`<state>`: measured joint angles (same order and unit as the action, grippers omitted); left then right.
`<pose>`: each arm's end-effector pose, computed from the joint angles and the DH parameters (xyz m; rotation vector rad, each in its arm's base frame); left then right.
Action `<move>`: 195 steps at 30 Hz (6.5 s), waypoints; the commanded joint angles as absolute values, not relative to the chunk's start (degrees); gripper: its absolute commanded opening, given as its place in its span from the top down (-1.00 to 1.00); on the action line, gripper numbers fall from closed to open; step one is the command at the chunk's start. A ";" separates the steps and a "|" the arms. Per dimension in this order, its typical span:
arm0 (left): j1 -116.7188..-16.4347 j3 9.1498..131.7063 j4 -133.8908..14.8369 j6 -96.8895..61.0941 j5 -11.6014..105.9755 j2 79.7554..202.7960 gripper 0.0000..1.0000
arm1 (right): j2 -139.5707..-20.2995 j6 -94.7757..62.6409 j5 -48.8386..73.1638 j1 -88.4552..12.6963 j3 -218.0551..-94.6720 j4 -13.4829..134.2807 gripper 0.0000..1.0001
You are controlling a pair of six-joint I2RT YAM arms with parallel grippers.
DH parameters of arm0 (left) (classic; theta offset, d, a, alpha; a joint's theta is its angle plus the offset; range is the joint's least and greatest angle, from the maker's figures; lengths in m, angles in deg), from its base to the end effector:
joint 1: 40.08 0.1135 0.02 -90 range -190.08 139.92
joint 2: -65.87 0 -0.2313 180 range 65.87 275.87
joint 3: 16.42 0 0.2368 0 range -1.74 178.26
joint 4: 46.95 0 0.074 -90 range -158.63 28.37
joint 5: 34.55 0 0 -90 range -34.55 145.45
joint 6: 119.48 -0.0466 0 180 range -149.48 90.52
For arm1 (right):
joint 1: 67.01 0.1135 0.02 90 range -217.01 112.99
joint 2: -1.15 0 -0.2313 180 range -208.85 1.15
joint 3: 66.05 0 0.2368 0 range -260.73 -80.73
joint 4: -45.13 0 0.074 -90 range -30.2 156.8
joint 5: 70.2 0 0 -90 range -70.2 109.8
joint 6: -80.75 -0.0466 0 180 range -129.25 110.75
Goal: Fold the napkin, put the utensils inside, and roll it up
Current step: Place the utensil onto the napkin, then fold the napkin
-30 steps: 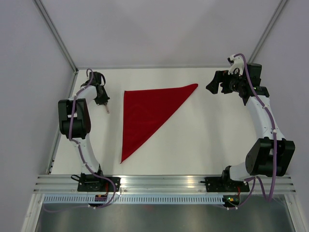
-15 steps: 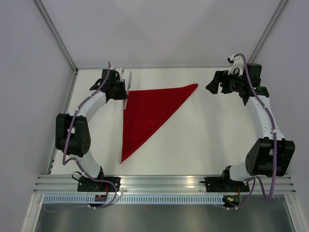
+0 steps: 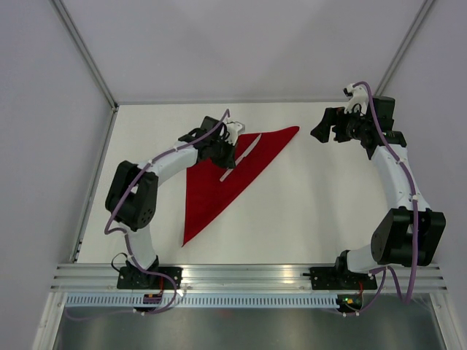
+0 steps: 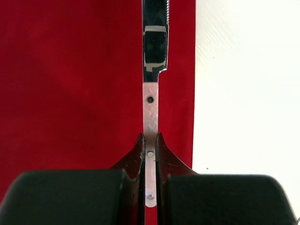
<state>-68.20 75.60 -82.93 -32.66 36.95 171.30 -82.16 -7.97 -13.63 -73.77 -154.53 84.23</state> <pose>0.3360 -0.1963 0.1918 0.8047 2.3239 -0.5865 0.3233 -0.0125 0.3016 -0.2322 2.0880 0.5440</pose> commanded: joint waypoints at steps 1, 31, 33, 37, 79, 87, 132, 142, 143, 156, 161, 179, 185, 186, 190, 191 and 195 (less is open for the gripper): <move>-70.57 79.64 -84.13 -35.81 35.41 175.19 0.95 | -81.29 -8.55 -14.56 -73.95 -154.21 83.09 -0.96; -74.88 74.20 -81.58 -25.35 41.65 178.37 0.95 | -81.21 -8.02 -14.65 -73.95 -153.77 83.18 -0.96; -74.97 74.20 -81.67 -25.17 41.82 178.46 0.95 | -81.12 -8.02 -14.65 -73.95 -153.59 83.27 -0.96; -74.97 73.85 -81.49 -24.99 42.09 178.90 0.95 | -81.12 -7.94 -14.56 -73.95 -153.59 83.27 -0.96; -75.41 69.89 -79.21 -26.93 39.19 178.81 0.95 | -81.29 -8.02 -14.30 -73.95 -153.33 83.36 -0.96; -75.41 70.06 -79.21 -26.93 39.98 177.84 0.76 | -81.38 -8.37 -14.56 -73.95 -153.15 83.36 -0.96; -75.32 77.72 -80.88 -21.74 49.20 165.01 -0.03 | -120.75 -42.37 -8.76 -69.73 -166.68 60.25 -0.72; -75.32 73.58 -80.09 -21.22 52.19 160.79 -0.03 | -125.85 -48.71 -3.66 -69.03 -167.04 52.86 -0.52; -75.32 73.58 -80.09 -21.30 52.46 160.62 -0.03 | -126.29 -49.06 -3.23 -68.85 -167.21 52.43 -0.50; -75.23 73.41 -80.18 -22.09 53.78 160.79 -0.03 | -133.32 -51.88 -2.78 -68.59 -170.37 48.99 -0.22; -74.97 73.49 -80.18 -22.36 53.78 161.23 -0.03 | -133.77 -51.35 -2.26 -68.32 -170.38 48.64 0.00; -74.53 73.67 -79.74 -22.10 53.16 161.67 -0.02 | -126.75 -47.67 -3.05 -67.45 -169.24 45.92 0.75; -74.18 74.28 -79.12 -20.26 52.99 160.79 -0.02 | -121.56 -43.19 -3.57 -64.99 -169.14 45.21 0.78; -74.09 74.63 -79.21 -19.90 53.34 160.62 -0.02 | -121.03 -41.61 -3.75 -64.72 -169.32 45.30 0.79; -73.21 74.90 -79.38 -16.83 56.40 158.86 -0.03 | -117.61 -36.42 -5.42 -62.10 -169.68 47.58 0.81; -72.43 74.81 -79.73 -14.91 57.37 157.81 -0.03 | -116.90 -35.45 -6.12 -61.56 -168.89 47.67 0.80; -69.96 74.29 -81.58 -9.01 60.98 153.34 -0.04 | -112.42 -28.43 -7.09 -58.14 -165.81 49.60 0.81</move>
